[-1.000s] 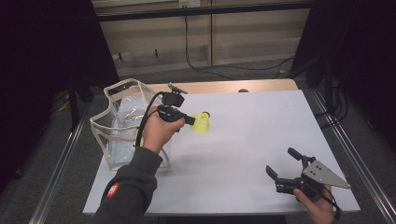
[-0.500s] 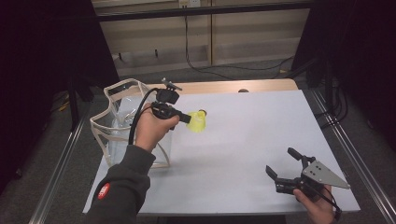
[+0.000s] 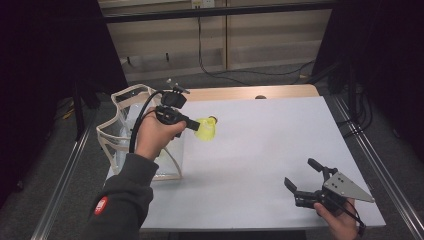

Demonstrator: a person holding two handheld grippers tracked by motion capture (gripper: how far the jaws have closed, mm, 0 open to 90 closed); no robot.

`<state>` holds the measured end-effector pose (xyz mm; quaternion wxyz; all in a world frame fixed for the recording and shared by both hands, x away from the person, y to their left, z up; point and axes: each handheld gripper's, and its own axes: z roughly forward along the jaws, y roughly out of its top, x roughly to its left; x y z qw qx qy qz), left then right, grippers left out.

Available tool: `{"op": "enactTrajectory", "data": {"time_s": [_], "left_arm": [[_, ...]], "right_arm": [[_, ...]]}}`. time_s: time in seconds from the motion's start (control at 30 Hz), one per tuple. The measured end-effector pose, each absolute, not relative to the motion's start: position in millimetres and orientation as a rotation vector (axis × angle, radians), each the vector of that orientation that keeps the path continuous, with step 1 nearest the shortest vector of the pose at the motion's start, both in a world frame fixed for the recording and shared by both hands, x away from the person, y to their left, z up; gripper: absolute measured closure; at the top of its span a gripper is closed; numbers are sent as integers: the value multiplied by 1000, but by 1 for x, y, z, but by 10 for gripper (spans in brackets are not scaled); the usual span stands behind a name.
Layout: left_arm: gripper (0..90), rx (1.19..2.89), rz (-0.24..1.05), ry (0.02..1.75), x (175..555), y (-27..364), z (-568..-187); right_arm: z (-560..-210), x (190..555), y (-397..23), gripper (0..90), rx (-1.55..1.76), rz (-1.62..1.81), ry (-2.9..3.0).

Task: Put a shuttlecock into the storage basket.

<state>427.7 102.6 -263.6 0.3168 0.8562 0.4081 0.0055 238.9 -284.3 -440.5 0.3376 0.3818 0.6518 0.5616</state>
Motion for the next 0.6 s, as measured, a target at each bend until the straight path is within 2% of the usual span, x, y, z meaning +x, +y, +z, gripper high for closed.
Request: {"op": "enactTrajectory", "data": {"time_s": [0.6], "left_arm": [[900, 2255, 32, 1072, 426, 115, -246]], "right_arm": [[-440, 239, -284, 31, 992, 1458, 1696]]}}
